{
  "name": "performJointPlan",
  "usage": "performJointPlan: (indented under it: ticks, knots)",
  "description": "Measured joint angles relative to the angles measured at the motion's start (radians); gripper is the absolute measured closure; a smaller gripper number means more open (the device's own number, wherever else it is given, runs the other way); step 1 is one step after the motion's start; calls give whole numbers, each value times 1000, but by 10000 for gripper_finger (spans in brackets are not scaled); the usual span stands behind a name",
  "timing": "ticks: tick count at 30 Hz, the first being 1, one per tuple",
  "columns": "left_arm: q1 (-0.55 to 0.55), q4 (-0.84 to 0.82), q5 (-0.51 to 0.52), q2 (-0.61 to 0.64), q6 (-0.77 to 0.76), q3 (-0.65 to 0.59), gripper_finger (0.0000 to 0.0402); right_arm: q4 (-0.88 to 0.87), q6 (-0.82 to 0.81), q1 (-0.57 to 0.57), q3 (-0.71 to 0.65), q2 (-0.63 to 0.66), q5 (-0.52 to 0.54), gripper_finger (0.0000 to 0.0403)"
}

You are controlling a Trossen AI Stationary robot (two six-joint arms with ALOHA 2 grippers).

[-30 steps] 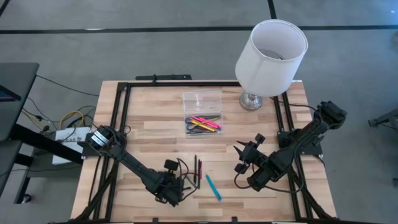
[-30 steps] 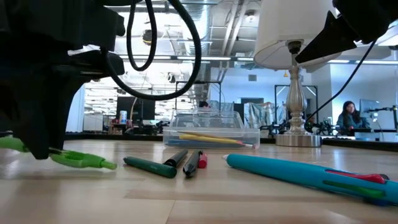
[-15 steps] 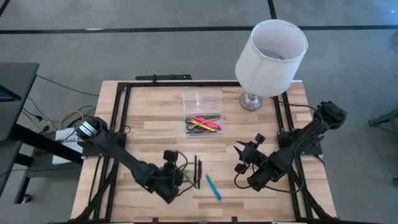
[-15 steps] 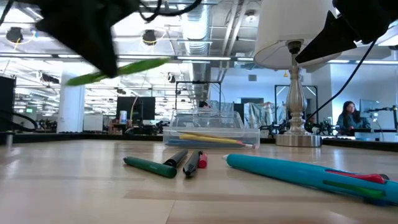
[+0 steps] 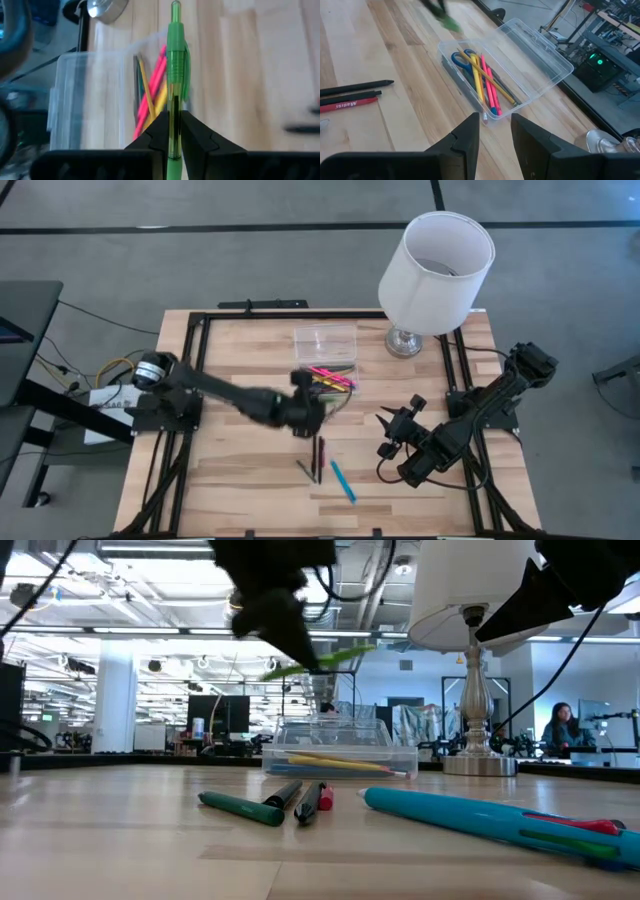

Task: Pick & place school supplies into a supply box
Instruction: Put the light green pen into the supply box

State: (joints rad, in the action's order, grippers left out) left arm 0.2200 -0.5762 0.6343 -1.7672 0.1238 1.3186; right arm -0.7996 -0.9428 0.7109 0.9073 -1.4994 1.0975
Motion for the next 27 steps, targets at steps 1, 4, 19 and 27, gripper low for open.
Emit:
performJointPlan:
  ticks: [1,4,19,27]
  knots:
    - [-31,33,-33,0,35,0,378,-1,0,0,0,0,0,294]
    - [-115,99,-101,0,99,0,380,-2,0,0,0,0,0,294]
    - [-365,177,-402,-64,129,0,379,-8,0,0,0,0,0,294]
    - [-379,226,-394,-139,150,0,379,-11,0,0,0,0,-7,294]
